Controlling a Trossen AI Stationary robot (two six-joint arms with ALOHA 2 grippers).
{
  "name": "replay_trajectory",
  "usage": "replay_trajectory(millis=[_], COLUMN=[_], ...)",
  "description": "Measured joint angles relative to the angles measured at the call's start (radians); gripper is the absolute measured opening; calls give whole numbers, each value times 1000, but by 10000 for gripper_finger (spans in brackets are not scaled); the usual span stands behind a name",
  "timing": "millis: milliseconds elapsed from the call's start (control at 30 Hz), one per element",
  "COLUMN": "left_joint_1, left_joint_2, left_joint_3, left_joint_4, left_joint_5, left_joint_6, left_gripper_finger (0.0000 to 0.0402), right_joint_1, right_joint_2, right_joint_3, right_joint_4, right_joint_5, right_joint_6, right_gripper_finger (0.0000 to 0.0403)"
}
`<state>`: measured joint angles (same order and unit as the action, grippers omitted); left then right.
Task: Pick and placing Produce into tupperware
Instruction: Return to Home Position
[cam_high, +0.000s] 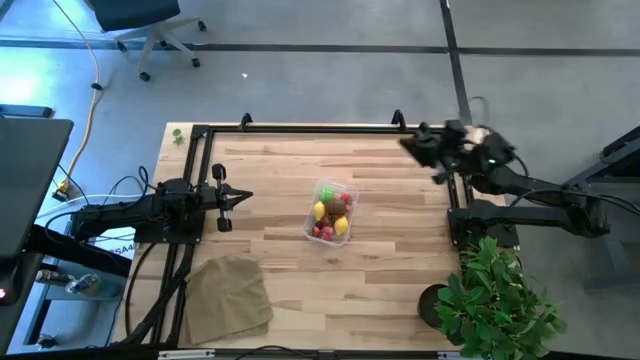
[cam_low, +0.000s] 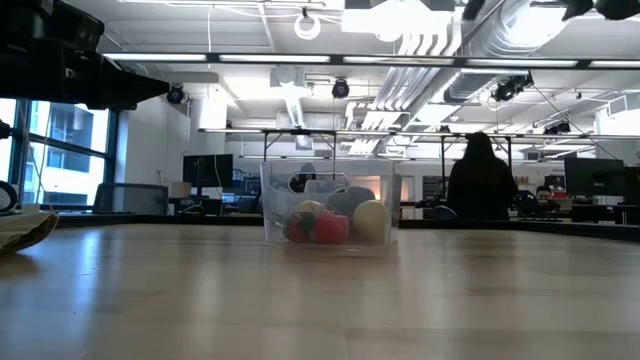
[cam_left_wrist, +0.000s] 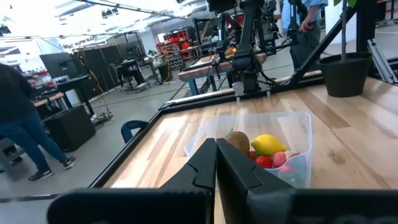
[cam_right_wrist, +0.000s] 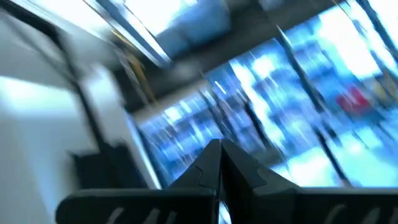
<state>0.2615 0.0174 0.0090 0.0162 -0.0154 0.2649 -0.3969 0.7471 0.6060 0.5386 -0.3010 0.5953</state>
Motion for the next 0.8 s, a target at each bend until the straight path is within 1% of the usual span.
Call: replay_trajectory(millis=[100,200,233,300,500,567,600,667,733,800], left_joint_1=[0,0,0,0,0,0,0,0,0,0], left_joint_2=[0,0,0,0,0,0,0,0,0,0], left_joint_3=[0,0,0,0,0,0,0,0,0,0], left_joint_4=[0,0,0,0,0,0,0,0,0,0], left_joint_5=[0,0,0,0,0,0,0,0,0,0], left_joint_6=[0,0,0,0,0,0,0,0,0,0], left_gripper_finger=[3,3,3,3,3,3,3,3,3,3], right_joint_1=[0,11,29,89,356,436,461,489,491,485], right_joint_2=[-3,-21,-29,-53,-81,-87,-97,-135,-192,-261], right_joint_3=[0,0,0,0,0,0,0,0,0,0], right_joint_4=[247,494,548,587,476,405,354,223,97,-11], right_joint_5=[-45,-74,-90,-111,-112,-93,-64,42,136,199], right_joint_6=[39,21,-3,-84,-354,-430,-463,-505,-509,-510], right_gripper_finger=[5,5,4,2,0,0,0,0,0,0])
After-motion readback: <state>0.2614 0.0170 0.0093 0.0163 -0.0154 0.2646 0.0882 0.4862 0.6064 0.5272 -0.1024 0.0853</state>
